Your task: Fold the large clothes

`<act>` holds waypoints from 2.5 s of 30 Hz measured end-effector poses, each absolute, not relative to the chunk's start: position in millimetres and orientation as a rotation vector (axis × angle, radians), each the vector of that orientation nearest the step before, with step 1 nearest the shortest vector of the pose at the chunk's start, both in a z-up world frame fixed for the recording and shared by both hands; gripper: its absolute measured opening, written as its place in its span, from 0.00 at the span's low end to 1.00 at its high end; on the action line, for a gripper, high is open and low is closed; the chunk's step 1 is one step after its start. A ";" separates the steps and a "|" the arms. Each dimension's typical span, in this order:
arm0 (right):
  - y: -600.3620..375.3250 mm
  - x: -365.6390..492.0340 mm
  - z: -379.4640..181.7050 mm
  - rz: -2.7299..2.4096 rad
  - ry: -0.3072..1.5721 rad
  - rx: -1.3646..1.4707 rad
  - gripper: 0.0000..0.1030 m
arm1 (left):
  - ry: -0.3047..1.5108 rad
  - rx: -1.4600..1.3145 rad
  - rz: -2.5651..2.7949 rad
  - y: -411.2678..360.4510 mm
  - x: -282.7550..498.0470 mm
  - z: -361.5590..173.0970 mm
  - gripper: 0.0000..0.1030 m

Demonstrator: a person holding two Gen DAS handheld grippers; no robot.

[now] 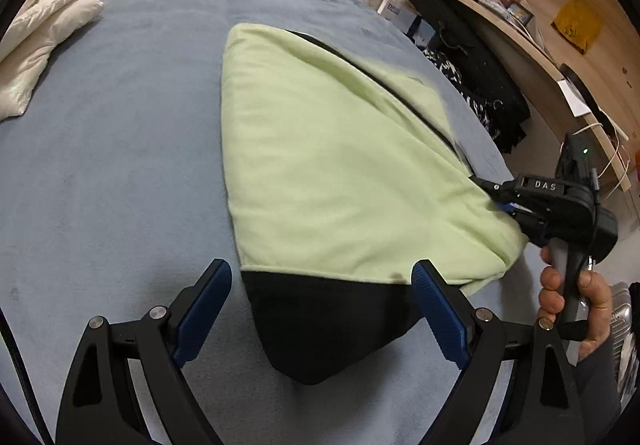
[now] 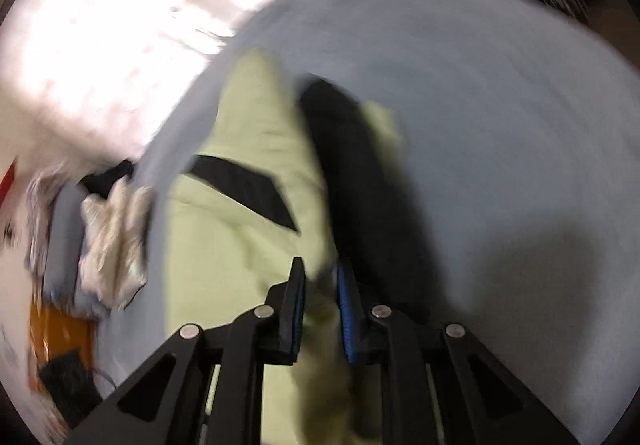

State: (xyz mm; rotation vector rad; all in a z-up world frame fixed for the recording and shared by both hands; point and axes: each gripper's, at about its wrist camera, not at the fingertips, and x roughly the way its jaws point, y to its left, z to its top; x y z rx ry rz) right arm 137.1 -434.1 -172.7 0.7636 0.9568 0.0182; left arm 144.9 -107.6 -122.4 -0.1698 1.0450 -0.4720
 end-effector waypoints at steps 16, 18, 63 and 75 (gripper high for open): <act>-432.9 222.9 -144.6 0.020 0.992 0.586 0.50 | 1.016 -0.169 -0.489 -102.9 203.2 -108.9 0.88; -425.3 236.8 -149.3 0.008 1.020 0.535 0.50 | 1.033 -0.174 -0.484 -103.7 213.8 -114.1 0.88; -353.4 195.7 -137.4 0.025 1.119 -0.086 0.04 | 1.079 0.118 -0.462 -152.5 203.3 -127.5 0.81; -364.2 181.8 -161.4 -0.036 1.069 -0.125 0.03 | 1.131 0.097 -0.514 -142.4 192.0 -142.5 0.83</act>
